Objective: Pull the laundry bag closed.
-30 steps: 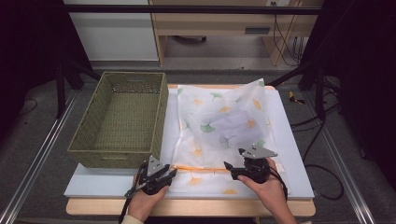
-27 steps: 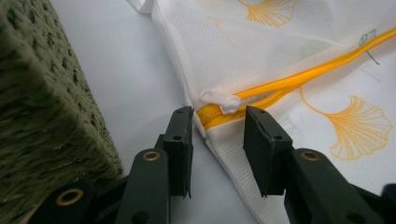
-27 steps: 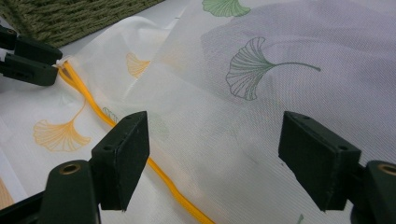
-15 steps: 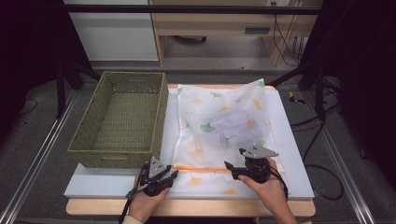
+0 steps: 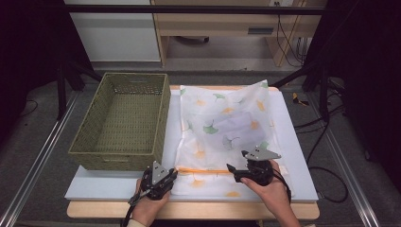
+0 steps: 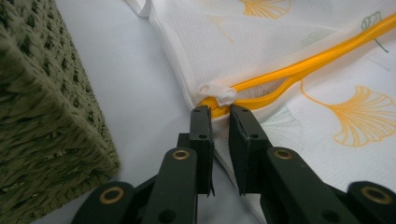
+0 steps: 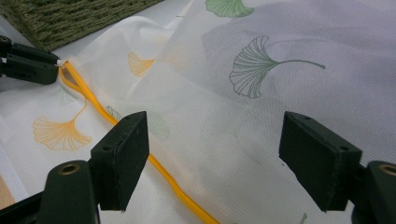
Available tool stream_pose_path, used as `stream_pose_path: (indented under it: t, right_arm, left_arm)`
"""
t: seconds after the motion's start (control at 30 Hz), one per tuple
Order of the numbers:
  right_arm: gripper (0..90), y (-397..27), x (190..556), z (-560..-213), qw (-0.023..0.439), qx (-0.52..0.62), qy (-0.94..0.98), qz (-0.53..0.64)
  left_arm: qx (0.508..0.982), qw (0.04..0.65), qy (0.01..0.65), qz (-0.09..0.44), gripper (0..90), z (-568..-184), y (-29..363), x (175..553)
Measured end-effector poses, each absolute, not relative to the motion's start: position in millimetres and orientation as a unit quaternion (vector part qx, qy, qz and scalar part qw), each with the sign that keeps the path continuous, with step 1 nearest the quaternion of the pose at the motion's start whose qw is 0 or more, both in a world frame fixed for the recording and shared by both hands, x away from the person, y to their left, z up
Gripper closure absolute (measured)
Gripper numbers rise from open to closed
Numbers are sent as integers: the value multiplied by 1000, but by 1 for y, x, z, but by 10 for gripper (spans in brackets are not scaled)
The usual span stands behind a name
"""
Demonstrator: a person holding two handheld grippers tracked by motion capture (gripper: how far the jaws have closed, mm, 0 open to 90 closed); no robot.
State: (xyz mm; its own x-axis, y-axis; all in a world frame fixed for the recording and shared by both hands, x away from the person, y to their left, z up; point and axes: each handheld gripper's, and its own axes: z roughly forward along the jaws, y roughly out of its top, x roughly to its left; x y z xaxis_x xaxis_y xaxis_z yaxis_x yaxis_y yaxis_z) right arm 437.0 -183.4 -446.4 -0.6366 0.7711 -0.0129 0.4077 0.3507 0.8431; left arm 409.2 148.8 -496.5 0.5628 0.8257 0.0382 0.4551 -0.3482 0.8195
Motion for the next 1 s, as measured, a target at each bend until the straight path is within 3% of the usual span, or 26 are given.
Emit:
stream_pose_path:
  t: [0.23,0.77,1.0]
  right_arm:
    - [243,-182,437,-447,209,371,795,432]
    - [263,-182,437,-446,205,367,797,434]
    - [344,-177,435,-443,200,360,799,438]
  left_arm:
    - [787,400,407,232,879,-496,147,409]
    - [775,415,415,236,891,-480,150,407]
    - [761,440,411,243,892,-467,151,404]
